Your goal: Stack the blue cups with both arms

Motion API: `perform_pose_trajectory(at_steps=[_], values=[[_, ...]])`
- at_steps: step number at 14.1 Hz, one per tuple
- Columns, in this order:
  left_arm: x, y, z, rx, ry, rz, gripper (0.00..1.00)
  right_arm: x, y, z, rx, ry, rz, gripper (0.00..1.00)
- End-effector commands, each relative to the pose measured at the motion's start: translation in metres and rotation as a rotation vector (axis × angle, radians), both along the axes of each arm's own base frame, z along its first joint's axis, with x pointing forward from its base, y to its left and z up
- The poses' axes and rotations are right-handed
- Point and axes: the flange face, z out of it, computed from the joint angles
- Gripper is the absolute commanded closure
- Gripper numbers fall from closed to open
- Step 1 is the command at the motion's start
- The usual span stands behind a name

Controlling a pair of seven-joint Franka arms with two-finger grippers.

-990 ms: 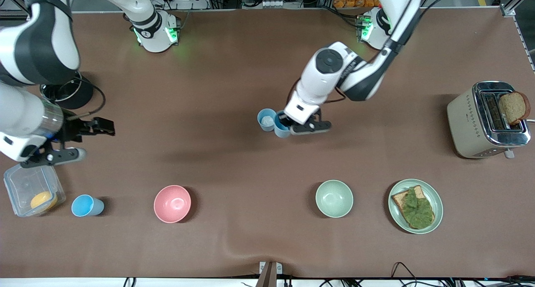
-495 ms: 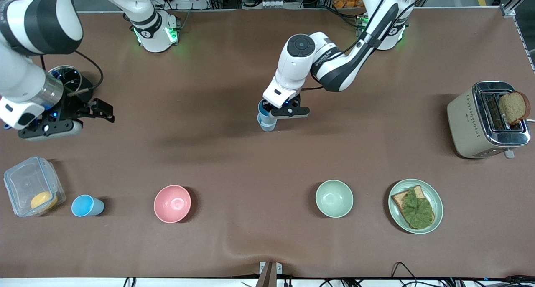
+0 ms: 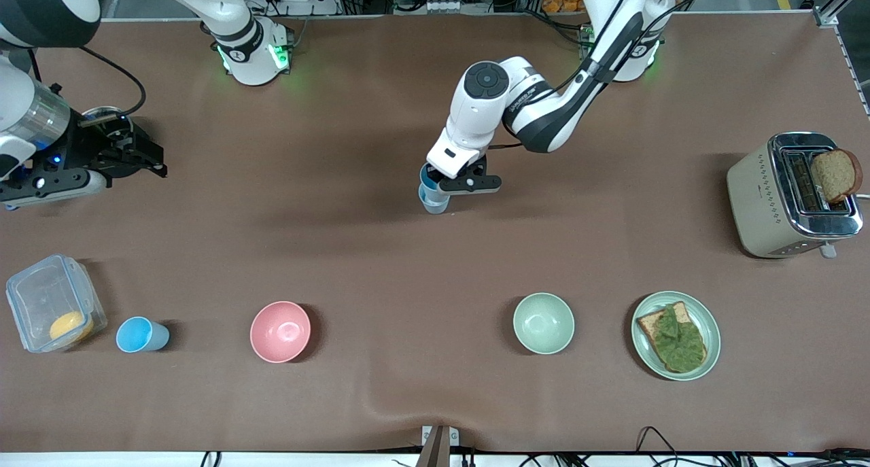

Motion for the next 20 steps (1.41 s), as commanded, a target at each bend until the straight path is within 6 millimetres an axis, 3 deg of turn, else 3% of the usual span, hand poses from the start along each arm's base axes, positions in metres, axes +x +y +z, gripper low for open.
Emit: perform_pose_trajectory(at_steps=[1,2,3,4,8,10,12,14,17,20], values=[[-0.005,-0.006,-0.004,0.019,-0.006,-0.005,1.0,0.008,-0.012,0.008,-0.006,-0.006,-0.025,0.0],[-0.006,-0.006,-0.004,0.02,-0.005,-0.007,1.0,0.008,-0.011,0.016,-0.005,-0.019,-0.024,0.0],[-0.006,-0.006,-0.004,0.02,-0.005,-0.005,0.86,0.009,-0.009,0.017,-0.005,-0.023,-0.015,0.0],[-0.005,-0.007,-0.004,0.017,-0.007,-0.005,0.03,0.009,-0.009,0.018,-0.005,-0.026,-0.015,0.0],[-0.007,-0.008,-0.002,0.024,-0.02,-0.019,0.0,0.001,-0.013,0.024,-0.005,0.003,-0.013,0.0],[-0.002,-0.006,0.0,0.021,-0.025,-0.014,0.0,0.001,-0.024,0.02,0.004,0.017,-0.033,0.0],[0.008,0.003,0.015,0.016,-0.05,0.003,0.0,0.002,-0.023,0.019,0.006,0.014,-0.032,0.0],[0.036,0.032,0.04,0.111,-0.067,0.021,0.0,0.003,-0.026,0.018,0.005,0.017,-0.037,0.0],[0.103,0.075,0.098,0.207,-0.064,0.077,0.0,0.003,-0.024,0.018,0.005,0.016,-0.034,0.0],[0.161,0.154,0.127,0.204,-0.067,0.137,0.0,0.001,-0.022,0.02,0.006,0.017,-0.029,0.0]])
